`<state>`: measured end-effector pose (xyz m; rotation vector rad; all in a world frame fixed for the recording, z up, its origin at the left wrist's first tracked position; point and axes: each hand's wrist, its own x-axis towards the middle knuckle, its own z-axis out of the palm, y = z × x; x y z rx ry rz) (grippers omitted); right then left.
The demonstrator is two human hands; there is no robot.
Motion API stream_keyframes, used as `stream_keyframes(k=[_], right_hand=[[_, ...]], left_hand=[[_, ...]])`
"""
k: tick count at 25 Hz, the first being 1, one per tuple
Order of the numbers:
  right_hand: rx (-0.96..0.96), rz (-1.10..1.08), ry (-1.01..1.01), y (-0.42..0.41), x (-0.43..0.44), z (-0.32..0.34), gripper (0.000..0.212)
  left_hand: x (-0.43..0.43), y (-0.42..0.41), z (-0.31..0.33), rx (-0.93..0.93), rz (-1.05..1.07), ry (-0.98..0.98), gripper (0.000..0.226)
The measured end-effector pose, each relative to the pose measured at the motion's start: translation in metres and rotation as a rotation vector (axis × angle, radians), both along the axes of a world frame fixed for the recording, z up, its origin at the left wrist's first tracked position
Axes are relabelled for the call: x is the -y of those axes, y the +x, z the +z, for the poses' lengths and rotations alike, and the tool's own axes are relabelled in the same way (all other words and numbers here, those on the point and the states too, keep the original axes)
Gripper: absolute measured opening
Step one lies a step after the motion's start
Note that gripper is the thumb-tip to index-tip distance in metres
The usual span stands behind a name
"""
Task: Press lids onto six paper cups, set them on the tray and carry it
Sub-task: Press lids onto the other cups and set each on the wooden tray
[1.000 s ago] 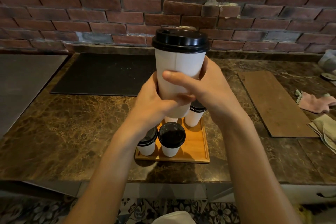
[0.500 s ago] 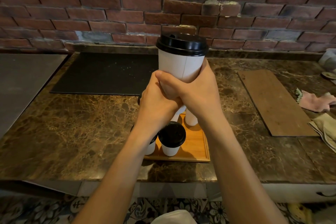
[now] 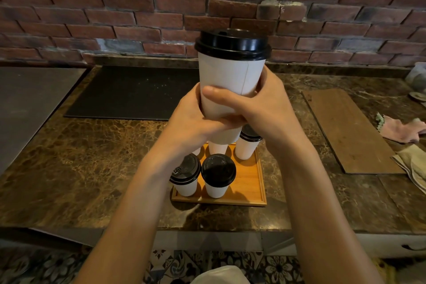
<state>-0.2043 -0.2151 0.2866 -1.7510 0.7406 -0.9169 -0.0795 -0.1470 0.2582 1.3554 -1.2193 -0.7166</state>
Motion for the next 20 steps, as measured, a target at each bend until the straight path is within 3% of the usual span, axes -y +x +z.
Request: stream_keyframes(k=[7,20], right_hand=[[0.003,0.224,0.102,-0.007,0.006,-0.004,0.063],[-0.061,-0.065,-0.039,0.01,-0.002,-0.005,0.078]], left_hand=[[-0.002,0.011,-0.003,-0.066,-0.235,0.088,0.062],[0.013,0.0,-0.01,0.051,0.101,-0.016,0.058]])
